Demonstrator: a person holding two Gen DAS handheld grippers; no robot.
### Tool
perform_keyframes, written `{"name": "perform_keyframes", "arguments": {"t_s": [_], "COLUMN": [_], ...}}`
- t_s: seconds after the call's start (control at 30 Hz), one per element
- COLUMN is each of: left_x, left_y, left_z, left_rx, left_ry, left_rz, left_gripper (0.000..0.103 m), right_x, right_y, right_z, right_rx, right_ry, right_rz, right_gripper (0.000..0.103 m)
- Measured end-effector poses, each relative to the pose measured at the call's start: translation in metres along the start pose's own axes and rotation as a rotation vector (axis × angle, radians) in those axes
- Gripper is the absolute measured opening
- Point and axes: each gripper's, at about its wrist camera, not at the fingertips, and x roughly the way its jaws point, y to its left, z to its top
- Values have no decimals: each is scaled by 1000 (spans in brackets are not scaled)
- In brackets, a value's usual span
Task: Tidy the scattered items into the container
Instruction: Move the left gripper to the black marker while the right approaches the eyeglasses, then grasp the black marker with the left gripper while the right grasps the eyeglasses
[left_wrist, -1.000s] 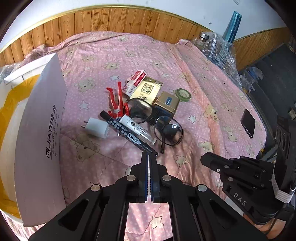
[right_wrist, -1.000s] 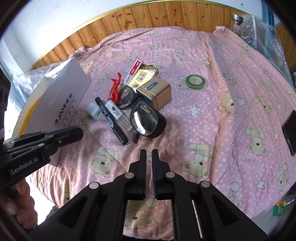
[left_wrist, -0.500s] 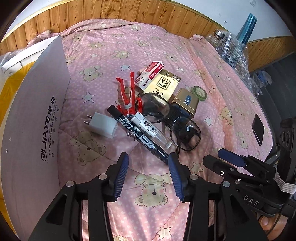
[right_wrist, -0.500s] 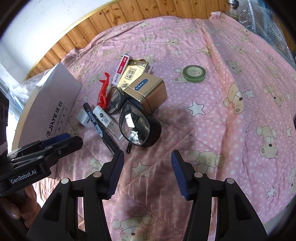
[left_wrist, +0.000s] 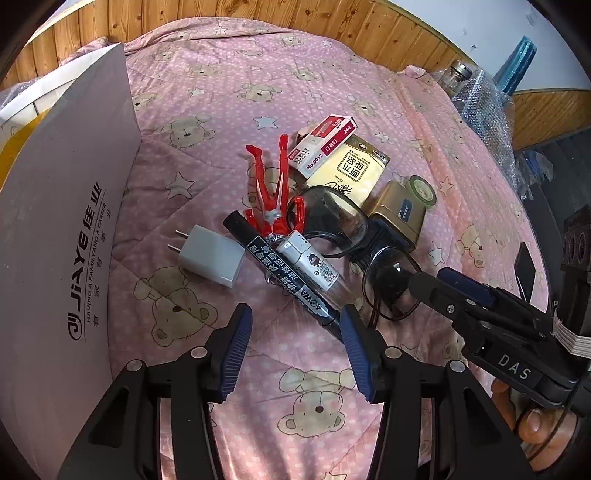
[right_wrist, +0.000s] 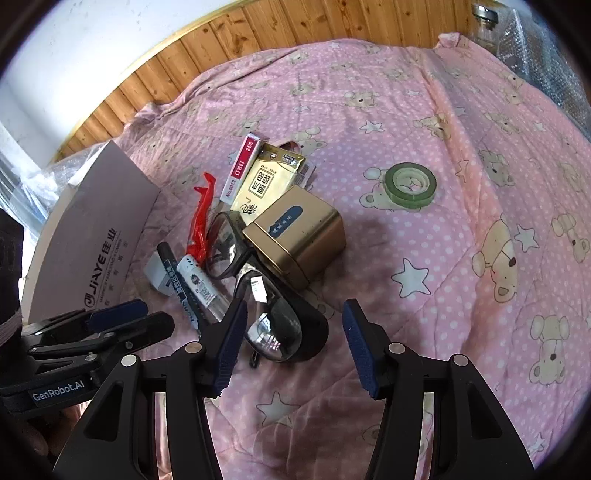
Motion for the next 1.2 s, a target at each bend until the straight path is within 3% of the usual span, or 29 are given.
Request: {"name": "perform_keyframes", "arguments": {"t_s": [0.13,0.2,0.27,0.37,0.43,0.5,0.6,0.63,0.7,0.73,0.9,0.97,1.0,1.03,1.17,1.2], "left_x": [4,4,4,6,11,14,20,22,24,22,2,-1,0,2,12,13], "left_y": [2,4,6,10,10,8,7,8,13,16,42,47,48,47,37,36], "left_z": [6,8,10,11,12,12,12,12,12,11,5,0,-1,-3,-2,-1], "left_rx": [-7,-8,-10,-18,-22,-24,-25,-28,-31,-34,-95,-114,-118,-121,-113,-95], "left_ry": [2,-2,-6,2,15,21,28,26,13,-1,-37,-35,-26,-14,4,-4], "left_rz": [16,31,41,49,51,47,44,40,47,64,82,73,68,61,66,70], "left_gripper": [51,51,51,51,51,51,51,51,50,41,38,38,38,39,46,46], "right_x": [4,0,-4,-9,-10,-8,4,10,19,20,3,1,3,5,29,33], "right_y": [8,13,19,17,10,5,9,12,16,17,21,18,16,14,20,21], "right_z": [-9,-17,-25,-25,-17,-9,3,5,5,4,-10,-6,-1,3,12,10], "right_rx": [-37,-45,-58,-64,-38,-16,-41,-58,-70,-74,-106,-99,-79,-59,-38,-42], "right_ry": [48,80,109,88,46,11,4,7,63,89,145,114,95,76,81,100], "right_rz": [33,97,167,159,113,91,116,128,138,149,236,210,203,198,240,258], "right_gripper": [17,14,14,17,47,53,53,45,15,13,14,27,44,53,52,35]}}
